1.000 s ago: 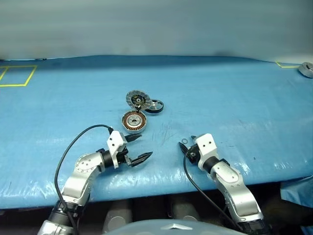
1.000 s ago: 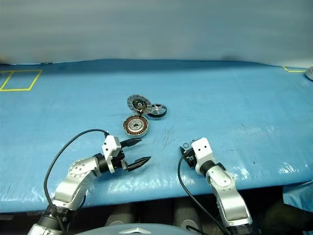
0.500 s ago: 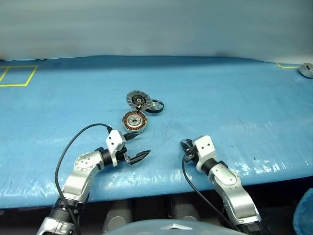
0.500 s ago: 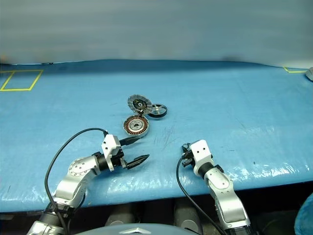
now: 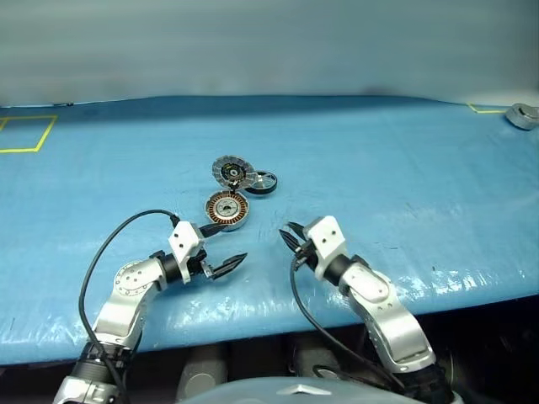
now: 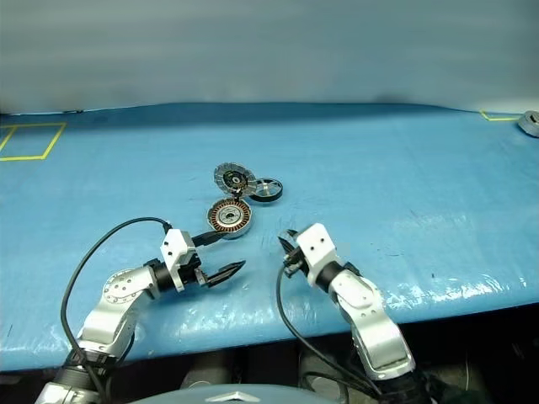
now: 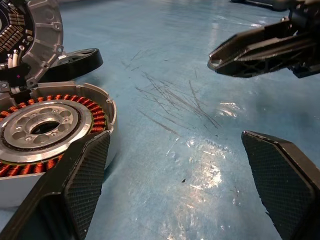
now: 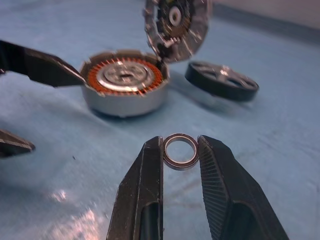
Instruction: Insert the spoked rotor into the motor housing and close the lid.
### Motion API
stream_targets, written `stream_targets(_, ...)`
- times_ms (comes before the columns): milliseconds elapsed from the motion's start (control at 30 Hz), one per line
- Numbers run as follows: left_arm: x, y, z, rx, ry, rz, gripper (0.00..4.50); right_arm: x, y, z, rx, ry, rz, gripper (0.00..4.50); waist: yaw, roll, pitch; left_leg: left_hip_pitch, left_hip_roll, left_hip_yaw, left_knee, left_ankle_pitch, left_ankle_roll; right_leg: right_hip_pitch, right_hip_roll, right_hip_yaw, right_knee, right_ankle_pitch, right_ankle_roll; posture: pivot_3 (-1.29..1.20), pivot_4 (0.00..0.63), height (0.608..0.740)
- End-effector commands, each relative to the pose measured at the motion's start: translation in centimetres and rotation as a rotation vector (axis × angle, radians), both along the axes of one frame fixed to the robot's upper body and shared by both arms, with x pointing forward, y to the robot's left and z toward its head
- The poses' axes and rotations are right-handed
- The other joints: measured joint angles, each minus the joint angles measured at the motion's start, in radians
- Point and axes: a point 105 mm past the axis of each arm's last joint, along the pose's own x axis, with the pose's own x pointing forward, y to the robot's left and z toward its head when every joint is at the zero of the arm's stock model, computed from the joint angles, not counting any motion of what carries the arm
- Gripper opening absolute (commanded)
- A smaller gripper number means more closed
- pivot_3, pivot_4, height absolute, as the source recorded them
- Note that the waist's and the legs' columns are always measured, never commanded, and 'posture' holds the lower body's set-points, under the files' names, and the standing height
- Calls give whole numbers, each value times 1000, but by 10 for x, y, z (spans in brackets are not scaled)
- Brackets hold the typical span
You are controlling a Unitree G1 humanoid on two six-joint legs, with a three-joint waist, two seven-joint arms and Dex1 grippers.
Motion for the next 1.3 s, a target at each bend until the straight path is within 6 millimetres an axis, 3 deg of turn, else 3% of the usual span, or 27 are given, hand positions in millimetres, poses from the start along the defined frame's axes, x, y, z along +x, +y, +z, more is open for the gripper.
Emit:
stream_targets(33,4,13,15,-2,-74,67,4500,6,23,10,30,-27,86,657,1,0,0,0,0,0,0,0,0,0,0,0,0,0,0,0,150,740)
stream_targets(167,5,20,26,-39,-105,135,4500,23,48,13,44,-39,137,657,2,0,0,-1,-1,0,0,0,0,0,-1,0,0,3,-4,0,150,740)
stream_targets(500,2,24,39,-46,-156,198,4500,63,80,11,63,-33,166,657,-6,0,0,-1,-1,1,-1,0,0,-1,-1,0,0,4,-3,0,150,740)
stream_targets(1300,-9,21,21,-34,-83,215,4500,73,104,-13,8,22,211,657,-14,0,1,0,-1,1,-3,0,0,-2,-1,0,0,6,0,0,150,740)
